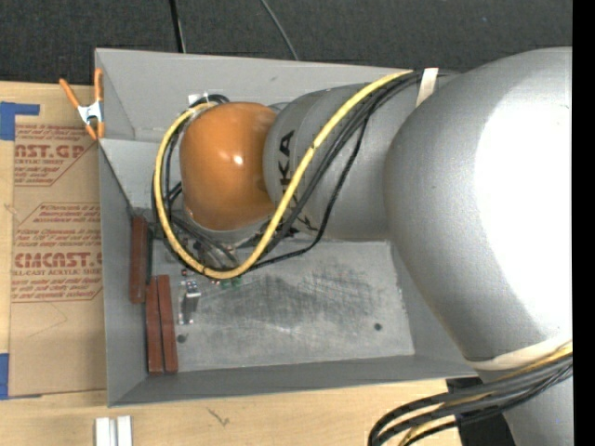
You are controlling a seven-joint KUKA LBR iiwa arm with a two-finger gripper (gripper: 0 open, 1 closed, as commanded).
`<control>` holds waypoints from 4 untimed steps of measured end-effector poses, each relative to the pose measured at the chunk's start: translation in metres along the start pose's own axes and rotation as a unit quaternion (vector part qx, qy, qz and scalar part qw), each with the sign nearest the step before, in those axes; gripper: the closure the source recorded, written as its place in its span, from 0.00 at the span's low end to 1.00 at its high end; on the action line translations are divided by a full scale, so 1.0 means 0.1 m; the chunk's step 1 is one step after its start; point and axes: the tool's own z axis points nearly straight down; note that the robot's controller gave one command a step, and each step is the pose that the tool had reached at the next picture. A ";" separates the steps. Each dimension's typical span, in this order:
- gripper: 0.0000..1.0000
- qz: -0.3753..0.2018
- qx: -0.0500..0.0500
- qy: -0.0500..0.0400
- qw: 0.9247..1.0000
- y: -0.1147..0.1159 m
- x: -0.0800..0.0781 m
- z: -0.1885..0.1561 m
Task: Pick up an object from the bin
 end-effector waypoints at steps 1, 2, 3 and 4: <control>0.00 0.053 -0.001 -0.002 0.999 0.08 0.08 0.26; 1.00 -0.312 -0.001 -0.004 0.950 -0.33 -0.35 0.52; 0.00 -0.312 -0.001 -0.003 0.950 -0.33 -0.34 0.54; 0.00 -0.312 -0.001 -0.003 0.950 -0.33 -0.34 0.54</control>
Offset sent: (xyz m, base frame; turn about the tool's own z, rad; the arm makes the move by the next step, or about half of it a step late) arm 0.0379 -0.0294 -0.0538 -0.6367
